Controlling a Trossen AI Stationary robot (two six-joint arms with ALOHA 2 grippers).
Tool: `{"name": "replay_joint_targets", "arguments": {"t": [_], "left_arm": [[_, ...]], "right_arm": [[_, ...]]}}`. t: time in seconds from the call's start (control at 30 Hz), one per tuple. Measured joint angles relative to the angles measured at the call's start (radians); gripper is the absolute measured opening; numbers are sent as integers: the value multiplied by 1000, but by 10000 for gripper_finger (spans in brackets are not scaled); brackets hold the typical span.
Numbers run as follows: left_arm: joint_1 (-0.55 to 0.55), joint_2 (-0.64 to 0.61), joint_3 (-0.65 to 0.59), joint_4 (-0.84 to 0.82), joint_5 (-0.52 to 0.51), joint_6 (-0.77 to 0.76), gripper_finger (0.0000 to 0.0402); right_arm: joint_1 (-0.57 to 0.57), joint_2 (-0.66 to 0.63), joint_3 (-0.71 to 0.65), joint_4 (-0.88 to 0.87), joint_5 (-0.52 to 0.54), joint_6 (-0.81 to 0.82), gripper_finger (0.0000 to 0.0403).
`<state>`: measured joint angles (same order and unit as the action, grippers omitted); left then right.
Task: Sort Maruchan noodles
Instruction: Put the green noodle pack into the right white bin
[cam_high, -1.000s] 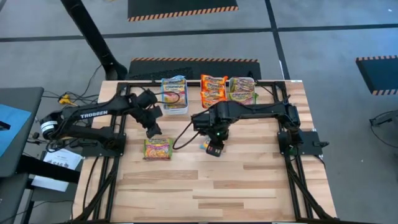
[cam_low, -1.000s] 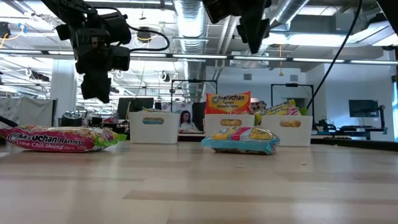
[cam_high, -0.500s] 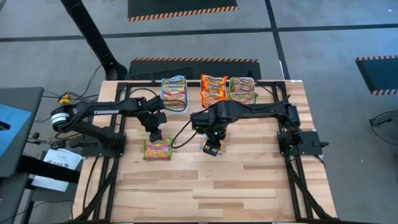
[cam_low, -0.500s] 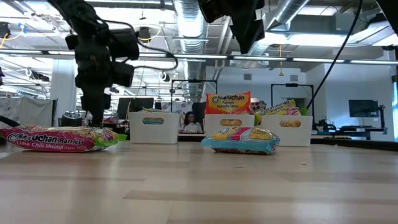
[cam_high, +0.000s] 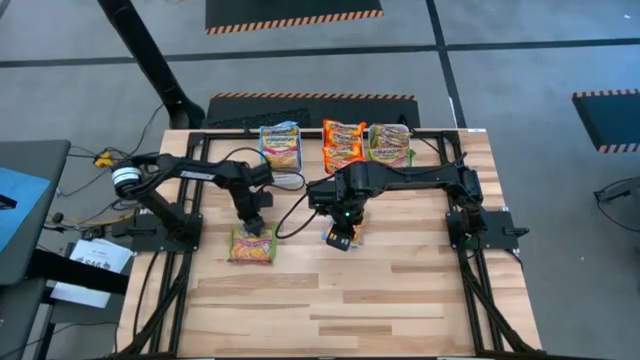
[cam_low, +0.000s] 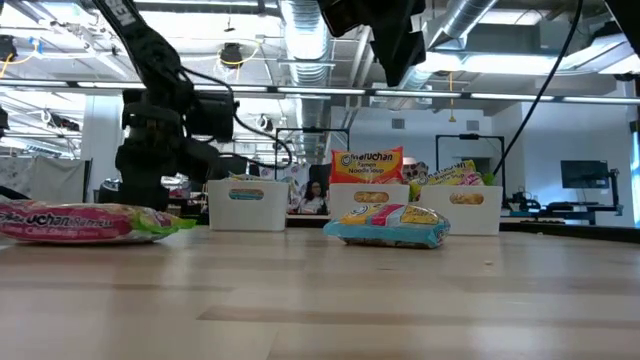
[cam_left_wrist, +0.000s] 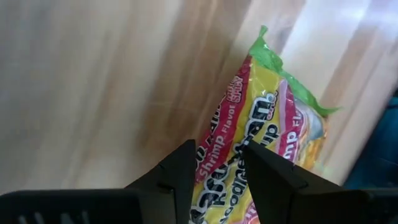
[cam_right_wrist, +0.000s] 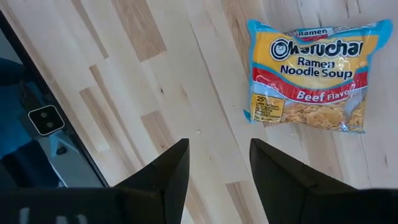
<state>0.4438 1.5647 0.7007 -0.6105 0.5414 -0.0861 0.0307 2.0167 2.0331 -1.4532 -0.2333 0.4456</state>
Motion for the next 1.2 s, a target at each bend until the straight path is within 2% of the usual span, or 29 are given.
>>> {"name": "replay_joint_targets", "arguments": {"t": [0.2, 0.37, 0.43, 0.57, 0.73, 1.07, 1.2], "left_arm": [[-2, 59, -2, 3, 131, 0, 101], [-10, 56, -2, 16, 160, -16, 26], [-10, 56, -3, 33, 168, -47, 9], [-13, 57, -3, 97, 224, -96, 1], [-36, 57, -4, 170, 300, -111, 0], [-100, 57, -3, 411, 415, -212, 0], [-112, 57, -3, 521, 452, -271, 0]], "right_arm": [[0, 0, 0, 0, 38, 1, 192], [0, 0, 0, 0, 53, 5, 192], [-1, 0, 0, 3, 52, 22, 192], [-6, 0, 0, 73, 28, 4, 192], [-7, 0, 0, 169, -68, -137, 191], [-14, 0, 0, 0, -85, -193, 191], [-14, 0, 0, -29, -137, -268, 191]]}}
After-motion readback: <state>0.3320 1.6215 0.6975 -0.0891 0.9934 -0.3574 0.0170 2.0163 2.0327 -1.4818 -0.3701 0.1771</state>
